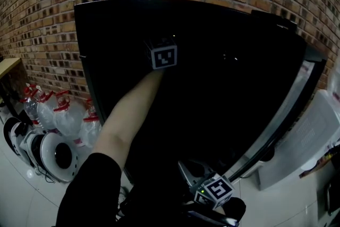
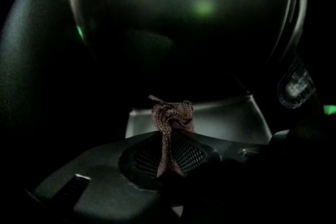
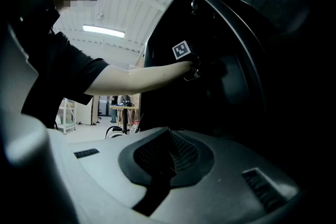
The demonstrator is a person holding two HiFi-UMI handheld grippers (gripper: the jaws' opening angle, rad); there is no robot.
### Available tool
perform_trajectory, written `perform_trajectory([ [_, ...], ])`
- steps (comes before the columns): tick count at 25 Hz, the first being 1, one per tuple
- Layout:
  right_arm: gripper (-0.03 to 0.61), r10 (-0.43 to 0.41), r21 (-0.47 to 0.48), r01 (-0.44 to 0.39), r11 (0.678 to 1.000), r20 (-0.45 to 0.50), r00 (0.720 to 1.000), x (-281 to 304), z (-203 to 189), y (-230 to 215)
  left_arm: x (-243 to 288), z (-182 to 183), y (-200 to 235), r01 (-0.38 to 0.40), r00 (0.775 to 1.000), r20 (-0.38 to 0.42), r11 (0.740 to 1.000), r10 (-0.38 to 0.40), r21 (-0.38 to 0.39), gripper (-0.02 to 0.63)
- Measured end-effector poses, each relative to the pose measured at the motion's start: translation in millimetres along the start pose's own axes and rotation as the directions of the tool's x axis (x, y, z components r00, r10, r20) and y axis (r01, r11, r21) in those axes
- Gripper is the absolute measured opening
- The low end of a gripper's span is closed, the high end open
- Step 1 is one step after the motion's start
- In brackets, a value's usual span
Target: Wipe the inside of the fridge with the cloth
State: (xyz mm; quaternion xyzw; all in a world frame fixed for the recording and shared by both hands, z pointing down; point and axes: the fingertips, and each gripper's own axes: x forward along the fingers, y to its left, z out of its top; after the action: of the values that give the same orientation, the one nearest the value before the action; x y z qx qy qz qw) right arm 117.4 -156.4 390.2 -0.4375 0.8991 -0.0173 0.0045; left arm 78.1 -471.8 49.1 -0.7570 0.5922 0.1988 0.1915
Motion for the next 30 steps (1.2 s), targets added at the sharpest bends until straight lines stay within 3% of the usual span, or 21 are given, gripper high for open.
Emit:
perform_trajectory([
  [6,0.005,0.003,-0.007,-0.003,1.000,0.006,1.000,0,0,0,-4,-4,29,-0.151,0.989,-0.002,0.989,0.151,-0.006,0.046],
  [12,0.005,0.000,-0.009,0.000,1.000,0.001,1.000,-1,-2,0,-4,-4,25,-0.152,0.988,0.009,0.987,0.152,0.060,0.046],
  [16,0.005,-0.003,-0.004,0.003,1.000,0.002,1.000,0,-4,0,-15,-4,27,-0.153,0.988,0.018,0.988,0.153,-0.001,0.046],
  [17,0.005,-0.004,0.000,0.004,1.000,0.000,1.000,0,-4,0,-21,-3,23,-0.119,0.992,0.033,0.992,0.121,-0.047,0.048],
  [19,0.005,-0.008,0.006,0.008,1.000,-0.006,1.000,0,-6,-1,-39,-3,-1,0.022,0.997,0.081,0.988,-0.010,-0.150,0.048],
  [21,0.005,-0.014,0.007,0.014,1.000,-0.011,1.000,0,-6,-3,-58,-6,-41,0.206,0.975,0.124,0.954,-0.183,-0.219,0.048],
  [23,0.005,-0.021,0.012,0.022,1.000,-0.008,1.000,1,-6,-4,-71,-16,-80,0.334,0.942,0.132,0.909,-0.309,-0.251,0.046],
  [25,0.005,-0.028,0.020,0.028,0.999,-0.007,1.000,2,-7,-5,-73,-25,-110,0.397,0.918,0.123,0.874,-0.377,-0.281,0.048],
  [27,0.005,-0.034,0.014,0.034,0.999,-0.016,0.999,2,-9,-5,-68,-33,-130,0.414,0.909,0.095,0.855,-0.405,-0.314,0.046],
  [30,0.005,-0.033,-0.003,0.033,0.999,-0.033,0.999,1,-11,-4,-58,-44,-147,0.414,0.906,0.055,0.852,-0.420,-0.319,0.048],
])
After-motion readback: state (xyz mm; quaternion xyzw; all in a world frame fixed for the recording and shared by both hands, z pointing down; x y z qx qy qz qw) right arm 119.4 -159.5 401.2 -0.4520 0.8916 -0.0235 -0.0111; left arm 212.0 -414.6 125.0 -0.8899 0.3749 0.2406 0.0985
